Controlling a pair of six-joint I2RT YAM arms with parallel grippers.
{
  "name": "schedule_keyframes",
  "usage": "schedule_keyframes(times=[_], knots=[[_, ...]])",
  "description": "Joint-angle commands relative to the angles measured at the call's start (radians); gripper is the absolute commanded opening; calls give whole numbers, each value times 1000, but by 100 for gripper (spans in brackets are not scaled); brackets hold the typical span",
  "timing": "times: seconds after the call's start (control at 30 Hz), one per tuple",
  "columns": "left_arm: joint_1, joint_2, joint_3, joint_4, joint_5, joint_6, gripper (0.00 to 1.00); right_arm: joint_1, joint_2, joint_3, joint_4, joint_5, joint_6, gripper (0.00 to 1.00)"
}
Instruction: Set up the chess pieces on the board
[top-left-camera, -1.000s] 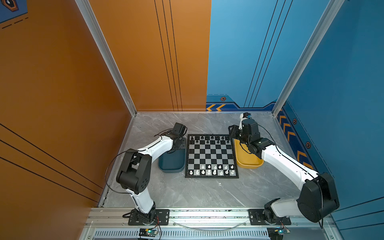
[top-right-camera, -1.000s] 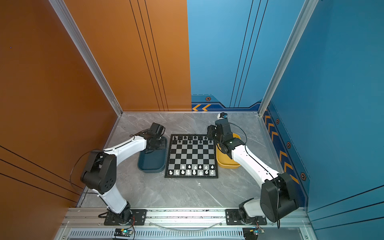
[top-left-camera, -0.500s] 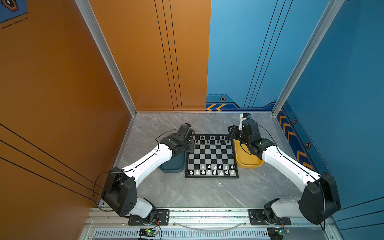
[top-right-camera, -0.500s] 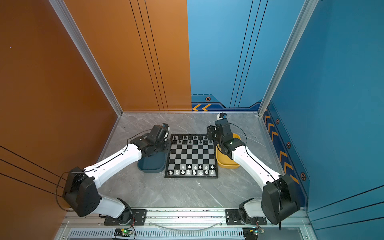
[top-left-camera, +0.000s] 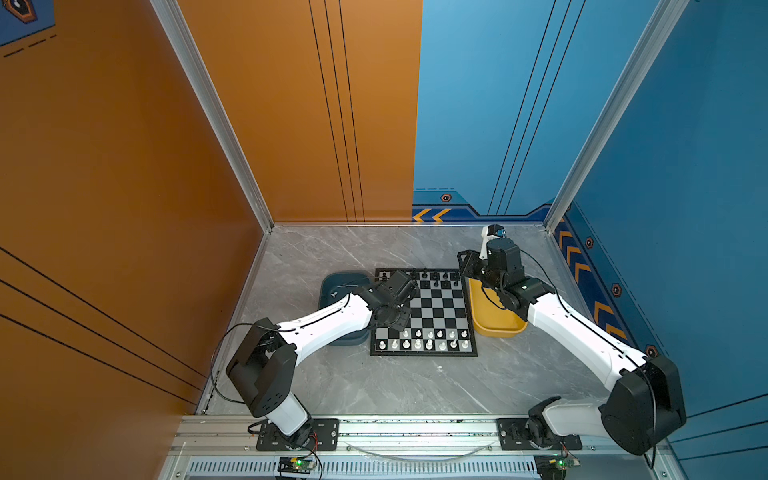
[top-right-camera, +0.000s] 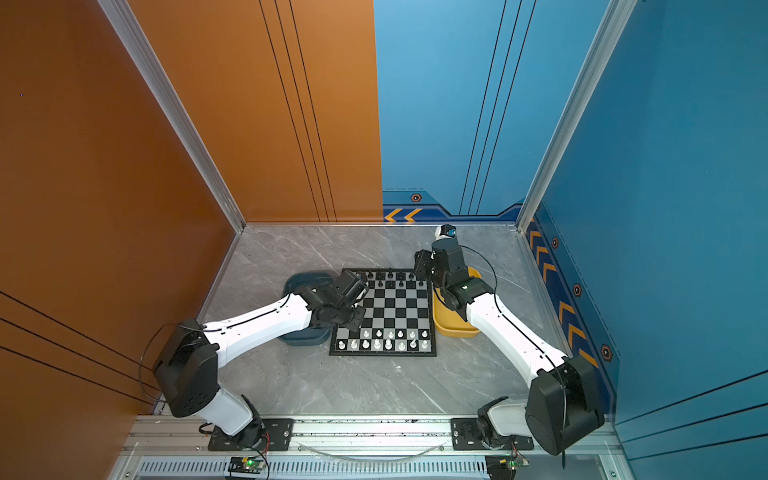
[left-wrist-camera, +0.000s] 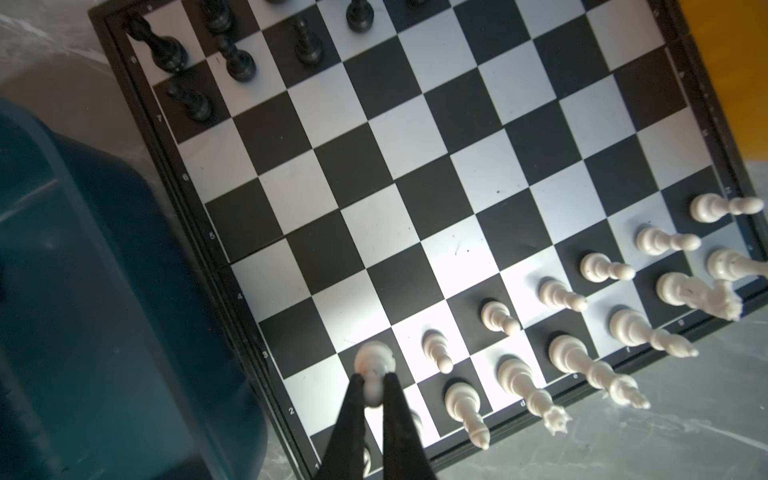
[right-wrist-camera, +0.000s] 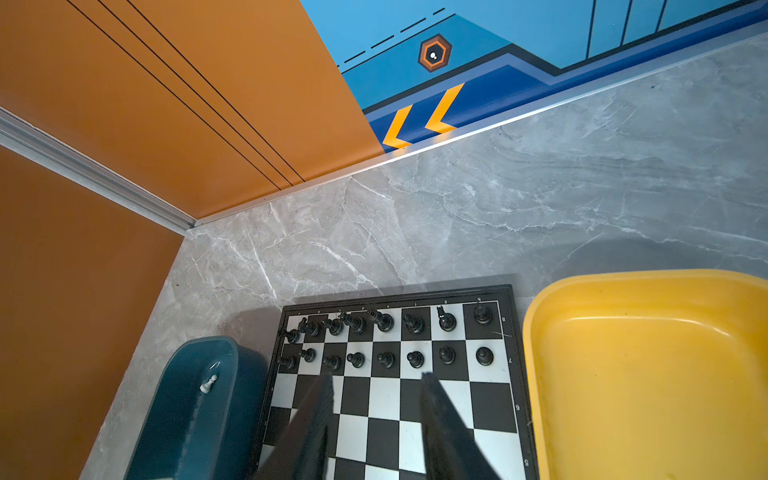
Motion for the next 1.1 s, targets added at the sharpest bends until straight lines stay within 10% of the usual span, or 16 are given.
schedule_keyframes(times=[0.0, 1.07], knots=[[-7, 8, -17, -31, 17, -17, 0, -1, -31, 3, -17, 31, -17, 37], [-30, 91, -49, -59, 56, -49, 4, -8, -29, -1, -11, 24, -14, 37]])
